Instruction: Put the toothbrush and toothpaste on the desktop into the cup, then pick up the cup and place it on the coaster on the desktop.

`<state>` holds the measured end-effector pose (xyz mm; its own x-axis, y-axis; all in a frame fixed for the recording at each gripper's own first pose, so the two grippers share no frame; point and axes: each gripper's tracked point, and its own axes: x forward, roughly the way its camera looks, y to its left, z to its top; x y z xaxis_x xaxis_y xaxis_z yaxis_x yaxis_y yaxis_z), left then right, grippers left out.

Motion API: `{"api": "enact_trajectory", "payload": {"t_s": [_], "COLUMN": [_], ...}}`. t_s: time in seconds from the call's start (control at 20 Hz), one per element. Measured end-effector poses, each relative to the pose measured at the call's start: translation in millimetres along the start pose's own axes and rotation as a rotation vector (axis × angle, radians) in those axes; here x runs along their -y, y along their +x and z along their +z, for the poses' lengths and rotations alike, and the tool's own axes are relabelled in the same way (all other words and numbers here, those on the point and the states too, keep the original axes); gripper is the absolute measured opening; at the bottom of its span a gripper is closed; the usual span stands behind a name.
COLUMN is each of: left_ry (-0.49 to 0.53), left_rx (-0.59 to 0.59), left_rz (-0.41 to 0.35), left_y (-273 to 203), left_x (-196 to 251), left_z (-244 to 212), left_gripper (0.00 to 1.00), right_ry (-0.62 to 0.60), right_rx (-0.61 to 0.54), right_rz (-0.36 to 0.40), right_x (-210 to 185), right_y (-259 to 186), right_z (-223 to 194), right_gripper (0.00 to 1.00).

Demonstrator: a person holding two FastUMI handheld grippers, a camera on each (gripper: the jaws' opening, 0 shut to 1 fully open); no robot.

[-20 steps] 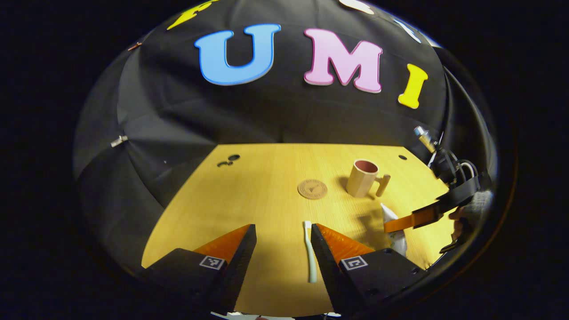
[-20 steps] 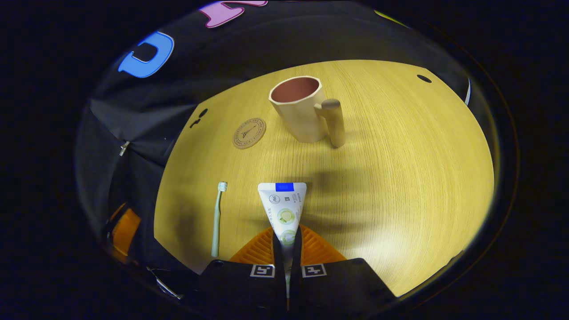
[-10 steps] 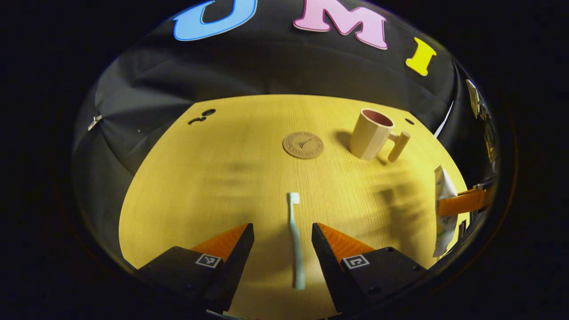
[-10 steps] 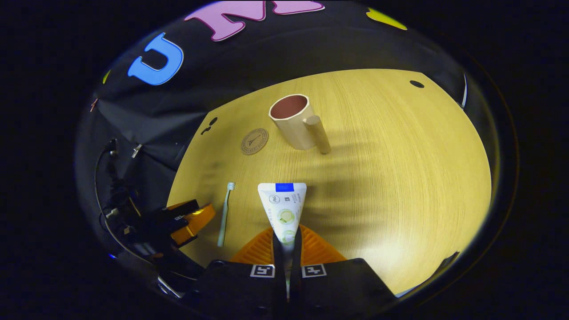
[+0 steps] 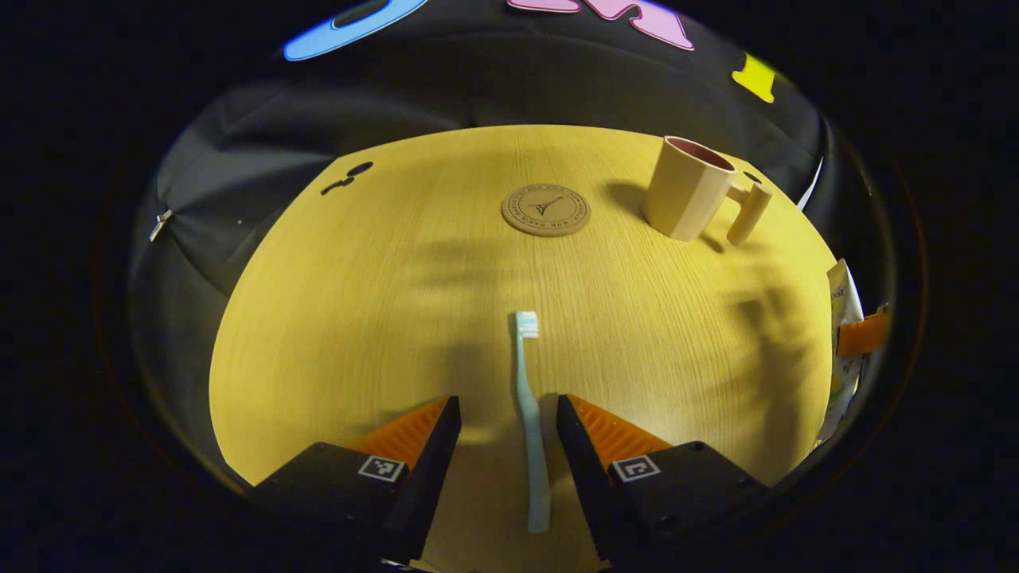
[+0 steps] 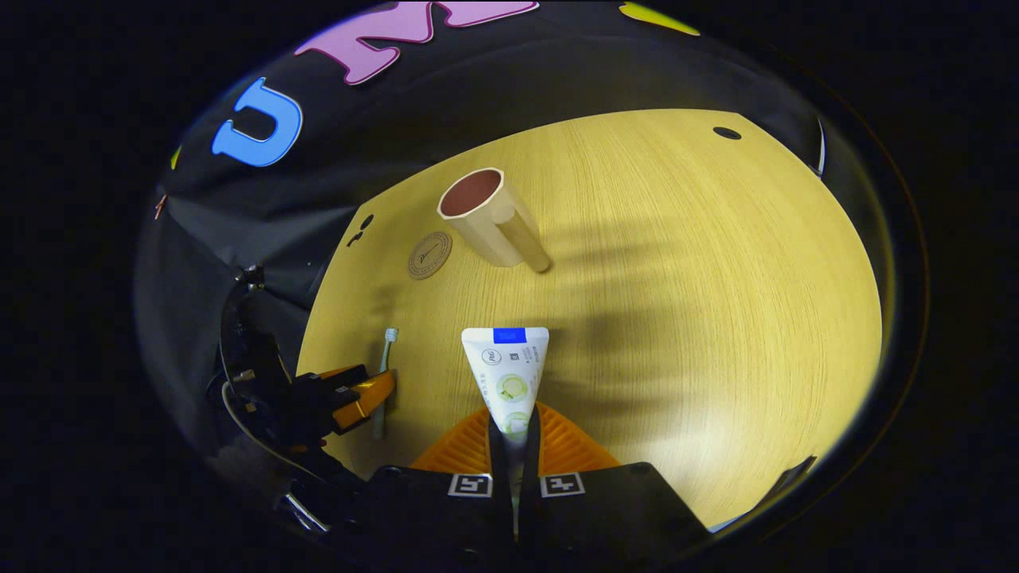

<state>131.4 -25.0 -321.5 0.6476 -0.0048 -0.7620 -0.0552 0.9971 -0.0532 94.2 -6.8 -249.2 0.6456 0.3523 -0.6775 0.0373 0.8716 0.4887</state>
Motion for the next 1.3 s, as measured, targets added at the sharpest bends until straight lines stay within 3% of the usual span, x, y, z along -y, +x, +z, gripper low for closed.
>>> {"api": "enact_trajectory", "payload": {"t_s": [0.05,0.3,0.4,0.65,0.8,1.1,1.3], "left_ry": [-0.016,0.073,0.081,-0.018,-0.087,-0.297,-0.326], "left_rx": [-0.017,0.008,0.019,0.068,0.157,0.348,0.402], "left_rz": [-0.017,-0.023,-0.012,-0.082,-0.131,-0.253,-0.273], "left_y": [0.9,2.3,3.4,-0.7,-18.5,-78.0,-107.5], "left_x": [3.7,14.8,16.1,14.1,17.8,31.6,38.9], "left_z": [-1.9,5.2,6.4,11.6,27.7,76.2,80.9], "left_gripper": [0.78,0.17,0.09,0.06,0.06,0.06,0.06], "right_ry": [0.002,-0.002,-0.003,0.010,0.021,-0.016,-0.084], "right_rx": [-0.001,-0.020,-0.020,0.023,0.126,0.430,0.597], "right_rz": [0.003,0.023,0.026,0.041,0.096,0.236,0.274], "right_x": [1.4,1.7,3.1,4.8,-5.3,-54.3,-79.3], "right_y": [0.6,5.1,5.6,1.3,-9.2,-48.1,-61.8], "right_z": [0.6,-0.4,-0.4,7.2,30.6,133.3,205.5], "right_gripper": [0.07,0.07,0.07,0.07,0.07,0.07,0.07]}}
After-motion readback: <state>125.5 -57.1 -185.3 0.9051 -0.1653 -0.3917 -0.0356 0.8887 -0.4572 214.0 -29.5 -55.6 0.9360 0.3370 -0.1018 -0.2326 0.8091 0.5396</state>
